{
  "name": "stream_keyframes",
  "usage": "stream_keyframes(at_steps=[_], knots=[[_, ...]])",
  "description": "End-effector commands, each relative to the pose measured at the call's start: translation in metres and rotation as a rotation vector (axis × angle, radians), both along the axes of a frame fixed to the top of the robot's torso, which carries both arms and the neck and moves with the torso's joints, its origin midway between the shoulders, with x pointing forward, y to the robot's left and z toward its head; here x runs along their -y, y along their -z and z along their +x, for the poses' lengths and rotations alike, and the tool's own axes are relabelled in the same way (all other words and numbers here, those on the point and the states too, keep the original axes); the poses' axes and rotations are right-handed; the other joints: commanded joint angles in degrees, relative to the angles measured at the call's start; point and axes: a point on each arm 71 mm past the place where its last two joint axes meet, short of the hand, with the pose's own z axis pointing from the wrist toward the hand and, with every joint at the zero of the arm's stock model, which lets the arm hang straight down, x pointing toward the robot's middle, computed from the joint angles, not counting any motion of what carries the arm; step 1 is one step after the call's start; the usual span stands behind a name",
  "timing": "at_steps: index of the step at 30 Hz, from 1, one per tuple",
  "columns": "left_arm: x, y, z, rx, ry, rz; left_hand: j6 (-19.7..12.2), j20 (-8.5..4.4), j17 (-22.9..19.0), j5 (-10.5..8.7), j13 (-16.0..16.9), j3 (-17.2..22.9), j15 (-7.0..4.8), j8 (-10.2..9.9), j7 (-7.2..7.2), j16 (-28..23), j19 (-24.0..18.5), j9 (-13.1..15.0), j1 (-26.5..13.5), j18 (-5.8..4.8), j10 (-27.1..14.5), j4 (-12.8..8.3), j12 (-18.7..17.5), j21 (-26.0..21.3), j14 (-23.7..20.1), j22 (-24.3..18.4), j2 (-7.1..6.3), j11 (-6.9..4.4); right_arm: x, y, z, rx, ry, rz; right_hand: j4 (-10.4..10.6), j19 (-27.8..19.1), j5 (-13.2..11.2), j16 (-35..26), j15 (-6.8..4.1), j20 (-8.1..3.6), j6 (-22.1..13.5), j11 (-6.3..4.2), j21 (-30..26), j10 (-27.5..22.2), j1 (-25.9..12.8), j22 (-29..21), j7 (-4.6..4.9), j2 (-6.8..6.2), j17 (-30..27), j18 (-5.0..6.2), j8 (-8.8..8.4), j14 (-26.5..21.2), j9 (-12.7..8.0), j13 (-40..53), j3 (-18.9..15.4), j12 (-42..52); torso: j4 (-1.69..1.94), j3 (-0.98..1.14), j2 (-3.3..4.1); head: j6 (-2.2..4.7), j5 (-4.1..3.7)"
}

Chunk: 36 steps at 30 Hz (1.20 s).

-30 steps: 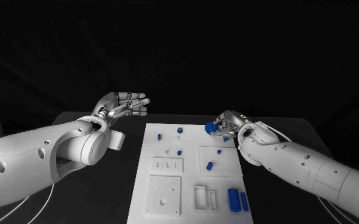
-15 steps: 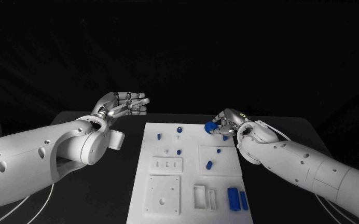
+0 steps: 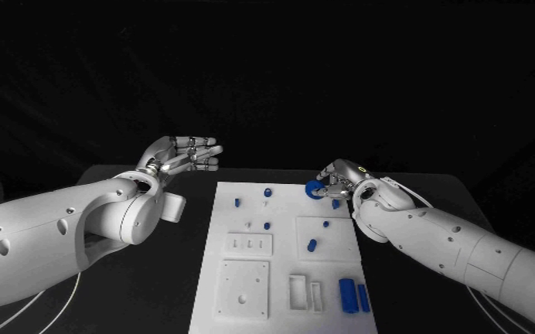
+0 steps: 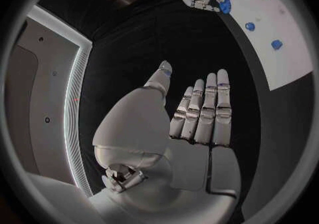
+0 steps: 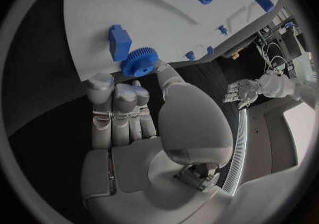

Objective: Assemble the parts on the task board

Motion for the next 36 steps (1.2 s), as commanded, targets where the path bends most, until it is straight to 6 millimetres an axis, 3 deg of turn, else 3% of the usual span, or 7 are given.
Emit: stream_keyframes(at_steps=[1,6,13,28,33,35,36], knots=[[0.0024,-0.0006,-0.0004,0.005,0.018,0.0,-0.1,0.13,-0.04,-0.14,0.07,0.06,0.01,0.17,0.13,-0.17,-0.34,0.05,0.25,-0.22,-0.51,-0.41,0.29,0.28,-0.49,-0.09,0.49,-0.02,-0.0004,0.0012,0.0005,-0.016,-0.007,0.003,0.25,3.16,0.25,0.26,0.04,0.18,0.49,-0.08,0.39,0.35,-0.41,5.02,-0.06,0.13,0.11,0.68,-0.05,0.31,0.02,0.13,0.15,0.26,0.0,-0.01,0.0,0.08,-0.02],[0.003,-0.0006,-0.0004,0.005,0.019,0.0,-0.1,0.13,-0.04,-0.14,0.07,0.06,0.01,0.17,0.13,-0.17,-0.34,0.05,0.25,-0.22,-0.51,-0.41,0.29,0.28,-0.49,-0.09,0.49,-0.02,0.0014,0.0031,0.002,-0.029,-0.002,-0.007,-0.14,3.15,0.14,0.41,0.02,0.16,0.75,-0.12,0.66,0.4,-0.01,5.08,-0.1,0.23,0.23,0.6,-0.05,0.31,0.02,0.27,0.58,0.37,-0.02,-0.01,0.03,0.05,-0.01],[0.0036,-0.0006,-0.0003,0.006,0.021,0.002,-0.01,0.14,-0.04,-0.1,0.07,0.2,0.01,0.17,0.13,-0.16,-0.38,0.05,0.69,-0.2,-0.52,-0.85,0.29,0.3,-0.52,-0.09,0.72,-0.02,0.0021,0.0052,0.0032,-0.043,0.0,-0.021,-3.16,3.1,-0.25,0.66,-0.03,0.08,1.09,-0.16,1.14,0.52,0.07,5.17,-0.1,0.3,0.47,0.42,-0.09,0.29,0.0,0.57,2.81,0.43,0.03,0.02,0.05,-0.01,0.04],[0.0043,-0.0008,-0.0006,0.008,0.022,0.003,-0.32,0.16,-0.04,-0.07,0.07,-0.03,0.02,0.13,0.15,-0.1,-0.42,0.02,0.57,-0.17,-0.54,-1.32,0.29,0.37,-0.54,-0.07,1.01,-0.01,-0.0043,0.0062,0.0047,-0.049,-0.012,-0.025,-3.92,3.06,-0.99,0.58,-0.01,0.09,1.16,-0.15,1.29,0.58,-0.58,5.19,-0.13,0.33,0.46,0.31,-0.07,0.26,0.01,0.72,2.79,0.48,0.0,-0.03,-0.02,-0.23,0.24],[0.0042,-0.0009,-0.0006,0.008,0.022,0.004,-0.32,0.16,-0.04,-0.07,0.07,-0.03,0.02,0.13,0.15,-0.1,-0.42,0.02,0.57,-0.17,-0.54,-1.32,0.29,0.37,-0.54,-0.07,1.01,-0.01,-0.0052,0.0067,0.0051,-0.059,-0.015,-0.028,-3.6,3.04,-0.44,0.56,0.01,0.1,0.96,-0.14,1.23,0.53,-0.64,5.18,-0.11,0.28,0.46,0.3,-0.07,0.25,0.0,0.73,2.12,0.45,-0.09,-0.04,-0.03,-0.17,0.29],[0.0044,-0.0008,-0.0003,0.008,0.022,0.004,-0.32,0.16,-0.04,-0.07,0.07,-0.03,0.02,0.13,0.15,-0.1,-0.42,0.02,0.57,-0.17,-0.54,-1.32,0.29,0.37,-0.54,-0.07,1.01,-0.01,-0.0056,0.0071,0.0052,-0.065,-0.018,-0.032,-3.48,3.04,0.87,0.6,0.01,0.1,0.9,-0.14,1.26,0.5,-0.61,5.19,-0.1,0.24,0.5,0.3,-0.06,0.27,0.01,0.75,1.75,0.43,-0.12,-0.04,-0.02,-0.16,0.26],[0.0045,-0.0008,-0.0001,0.008,0.023,0.004,-0.32,0.16,-0.04,-0.07,0.07,-0.03,0.02,0.13,0.15,-0.1,-0.42,0.02,0.57,-0.17,-0.54,-1.32,0.29,0.37,-0.54,-0.07,1.01,-0.01,-0.0058,0.0074,0.0052,-0.068,-0.019,-0.035,-3.59,3.05,2.71,0.61,-0.02,0.08,1.15,-0.19,1.29,0.51,-0.39,5.2,-0.13,0.37,0.52,0.28,-0.04,0.27,0.02,0.78,1.9,0.46,-0.14,-0.05,0.01,-0.14,0.22]])
